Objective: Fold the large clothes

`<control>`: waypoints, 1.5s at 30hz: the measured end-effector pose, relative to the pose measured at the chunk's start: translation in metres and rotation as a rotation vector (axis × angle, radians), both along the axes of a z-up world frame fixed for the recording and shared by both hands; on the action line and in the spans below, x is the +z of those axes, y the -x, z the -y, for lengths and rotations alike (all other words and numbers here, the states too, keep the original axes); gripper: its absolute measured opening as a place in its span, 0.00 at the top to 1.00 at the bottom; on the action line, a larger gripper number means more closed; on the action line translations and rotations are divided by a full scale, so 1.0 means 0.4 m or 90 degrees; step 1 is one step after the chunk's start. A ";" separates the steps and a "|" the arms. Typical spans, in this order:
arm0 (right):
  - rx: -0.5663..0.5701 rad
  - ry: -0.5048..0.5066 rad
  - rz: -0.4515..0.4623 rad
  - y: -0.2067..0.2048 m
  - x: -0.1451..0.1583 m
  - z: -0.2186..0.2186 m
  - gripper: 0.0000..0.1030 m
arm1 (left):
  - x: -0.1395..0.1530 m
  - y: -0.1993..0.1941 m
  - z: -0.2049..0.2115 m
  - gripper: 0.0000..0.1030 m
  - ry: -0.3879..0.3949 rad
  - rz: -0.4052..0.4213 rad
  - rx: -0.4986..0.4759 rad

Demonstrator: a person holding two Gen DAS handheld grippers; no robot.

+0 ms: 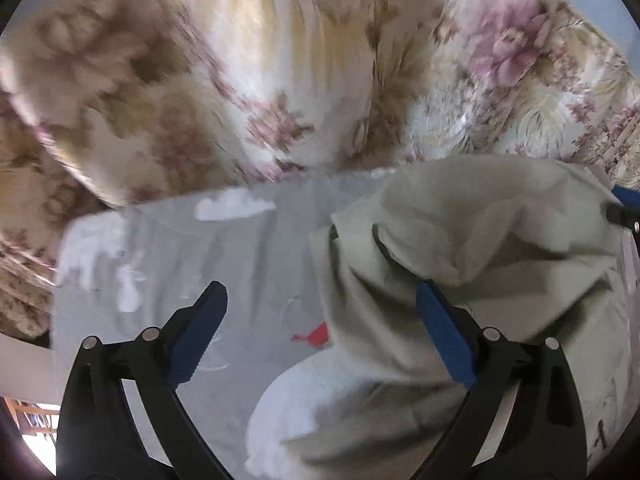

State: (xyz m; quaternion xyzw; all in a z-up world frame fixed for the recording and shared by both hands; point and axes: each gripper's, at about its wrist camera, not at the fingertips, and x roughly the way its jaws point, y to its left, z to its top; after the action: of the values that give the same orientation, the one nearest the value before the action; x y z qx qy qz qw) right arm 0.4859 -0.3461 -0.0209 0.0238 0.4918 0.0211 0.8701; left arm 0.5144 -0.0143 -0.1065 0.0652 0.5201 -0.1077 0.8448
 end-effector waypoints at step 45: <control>0.059 -0.065 0.109 0.483 -0.077 -0.044 0.63 | 0.046 0.701 -0.084 0.18 -0.035 0.108 0.065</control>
State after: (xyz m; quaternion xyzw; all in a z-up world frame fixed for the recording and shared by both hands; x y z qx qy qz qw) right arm 0.2926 -0.3284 -0.0515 0.0435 0.4143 0.0885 0.9048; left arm 0.2341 0.0193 -0.0881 0.0707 0.4522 -0.0445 0.8880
